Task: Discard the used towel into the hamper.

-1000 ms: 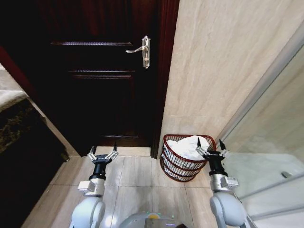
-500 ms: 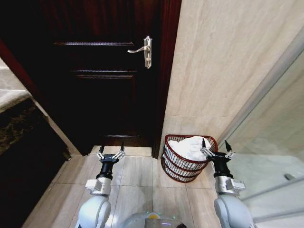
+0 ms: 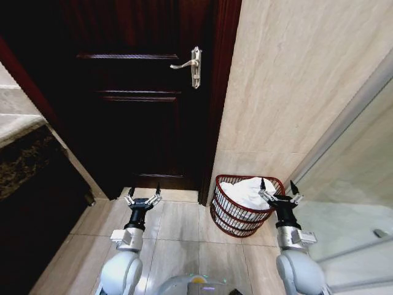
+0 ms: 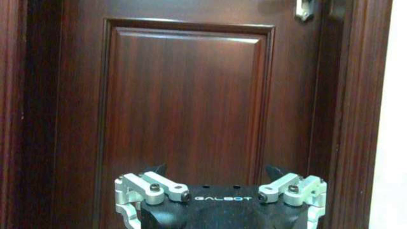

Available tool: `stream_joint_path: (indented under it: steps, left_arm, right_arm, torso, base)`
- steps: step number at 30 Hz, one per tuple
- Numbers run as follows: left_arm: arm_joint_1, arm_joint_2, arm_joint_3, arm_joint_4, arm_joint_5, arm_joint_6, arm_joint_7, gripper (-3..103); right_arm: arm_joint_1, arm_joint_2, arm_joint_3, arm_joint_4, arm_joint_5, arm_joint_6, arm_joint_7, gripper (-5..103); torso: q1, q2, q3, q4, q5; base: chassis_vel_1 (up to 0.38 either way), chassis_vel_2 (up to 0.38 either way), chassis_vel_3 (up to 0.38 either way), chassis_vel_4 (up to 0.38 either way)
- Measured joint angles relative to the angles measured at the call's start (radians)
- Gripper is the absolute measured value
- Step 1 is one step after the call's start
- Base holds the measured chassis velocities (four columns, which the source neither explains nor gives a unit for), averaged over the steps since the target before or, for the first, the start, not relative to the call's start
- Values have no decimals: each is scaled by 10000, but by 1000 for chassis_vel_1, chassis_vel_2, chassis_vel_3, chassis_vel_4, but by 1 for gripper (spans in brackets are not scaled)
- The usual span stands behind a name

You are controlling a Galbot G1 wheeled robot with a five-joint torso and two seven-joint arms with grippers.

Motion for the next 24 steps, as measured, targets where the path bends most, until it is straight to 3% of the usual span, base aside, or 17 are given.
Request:
stream_joint_path:
  steps: [5, 24]
  left_arm:
    - [-71, -24, 31, -111, 295, 347, -311, 100]
    - [-166, 10, -33, -135, 348, 361, -264, 100]
  right_arm:
    - [69, -20, -39, -78, 48, -46, -21, 100]
    - [305, -55, -224, -113, -13, -251, 12, 100]
  torso:
    - [37, 110, 68, 0, 1]
    - [174, 508, 327, 1, 0]
  base:
    - [0, 0, 0, 0]
    - [0, 0, 0, 0]
